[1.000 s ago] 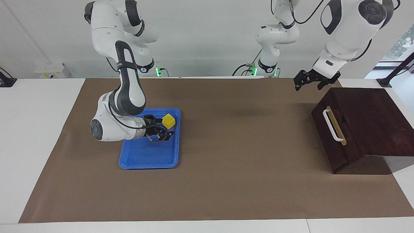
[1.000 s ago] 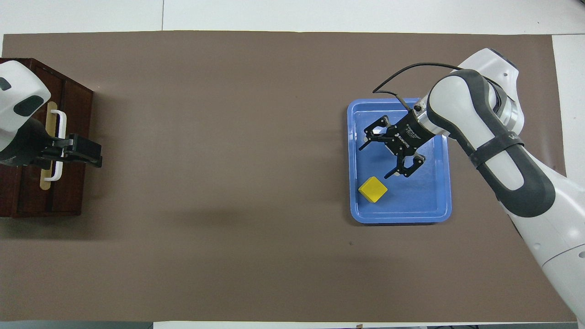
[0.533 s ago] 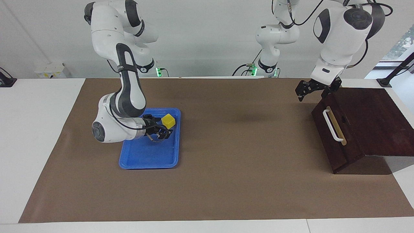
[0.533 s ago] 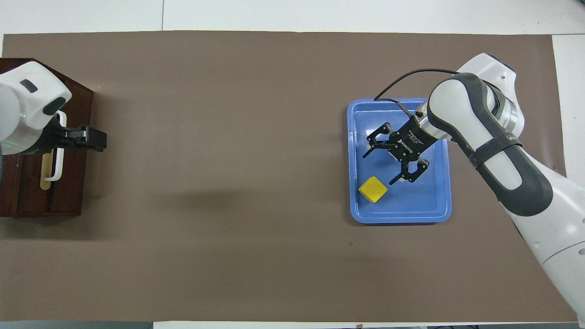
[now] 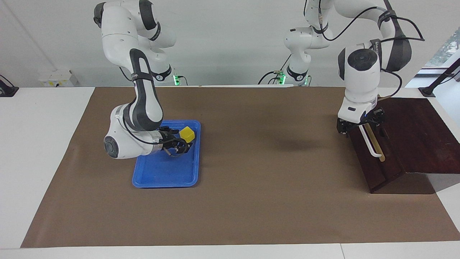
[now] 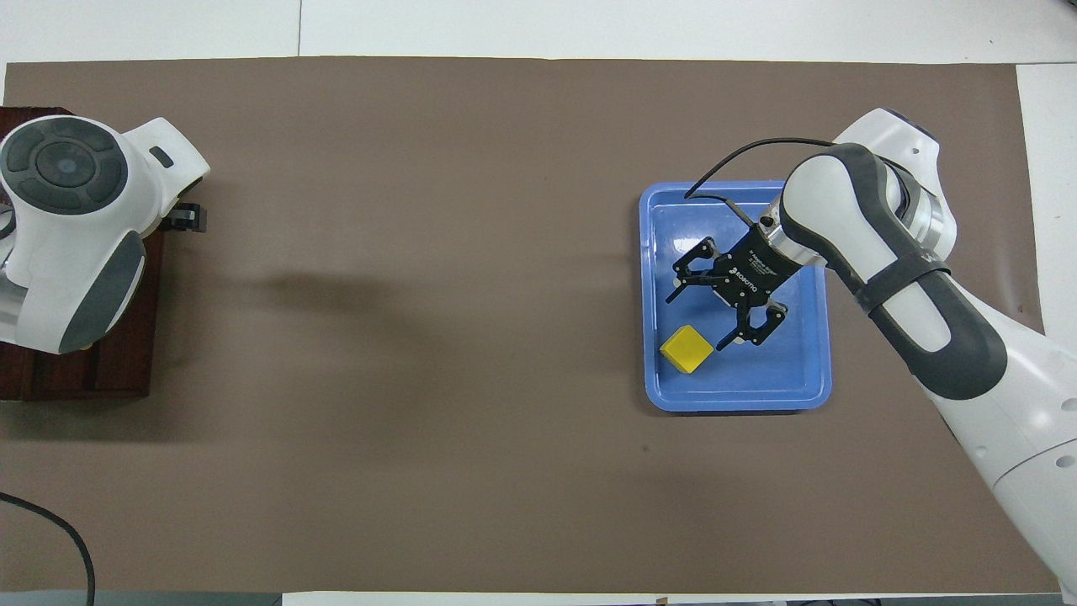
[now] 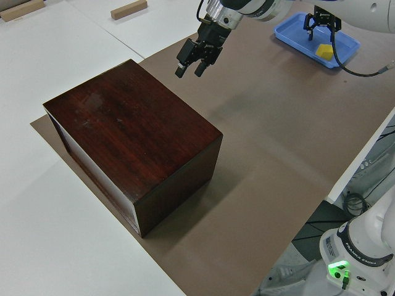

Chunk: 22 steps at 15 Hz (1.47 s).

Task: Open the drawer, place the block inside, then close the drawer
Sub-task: 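Pull the drawer open with the left gripper while the right gripper descends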

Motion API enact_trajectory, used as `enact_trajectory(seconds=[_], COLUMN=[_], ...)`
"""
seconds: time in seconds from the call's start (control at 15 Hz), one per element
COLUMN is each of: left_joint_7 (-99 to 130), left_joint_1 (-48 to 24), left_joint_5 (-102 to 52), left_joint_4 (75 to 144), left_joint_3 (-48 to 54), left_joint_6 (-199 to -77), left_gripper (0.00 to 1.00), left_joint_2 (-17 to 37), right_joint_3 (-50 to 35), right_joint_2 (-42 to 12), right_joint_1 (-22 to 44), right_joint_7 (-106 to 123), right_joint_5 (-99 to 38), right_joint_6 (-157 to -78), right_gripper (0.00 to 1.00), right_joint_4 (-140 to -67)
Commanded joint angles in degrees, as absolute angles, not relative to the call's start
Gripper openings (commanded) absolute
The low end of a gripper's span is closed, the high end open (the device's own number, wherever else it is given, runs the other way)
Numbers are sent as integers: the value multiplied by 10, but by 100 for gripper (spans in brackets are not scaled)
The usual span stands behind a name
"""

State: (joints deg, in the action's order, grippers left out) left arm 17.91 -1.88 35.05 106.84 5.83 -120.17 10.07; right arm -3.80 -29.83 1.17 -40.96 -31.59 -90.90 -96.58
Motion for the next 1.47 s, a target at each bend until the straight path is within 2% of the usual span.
enact_trajectory(seconds=[0.0, 0.73, 0.93, 1.07, 1.4], left_joint_7=[181, 172, 173, 174, 182], left_joint_1=[-2, 9, 0, -27, -109], left_joint_5=[392, 392, 381, 362, 277], left_joint_4=[1070, 1151, 1157, 1156, 1151], left_joint_3=[56, 61, 62, 62, 62], left_joint_6=[-1233, -1241, -1248, -1249, -1220], left_gripper=[100, 100, 100, 100, 100], left_joint_2=[116, 109, 107, 107, 105], right_joint_3=[-40, -37, -37, -38, -38], right_joint_2=[-280, -258, -258, -257, -256], right_joint_1=[7, 4, 5, 10, 5], right_joint_7=[-388, -363, -360, -362, -366], right_joint_5=[-308, -308, -308, -308, -308], right_joint_6=[-913, -917, -965, -992, -969], right_gripper=[100, 100, 100, 100, 100], right_joint_4=[-996, -1030, -1041, -1052, -1049])
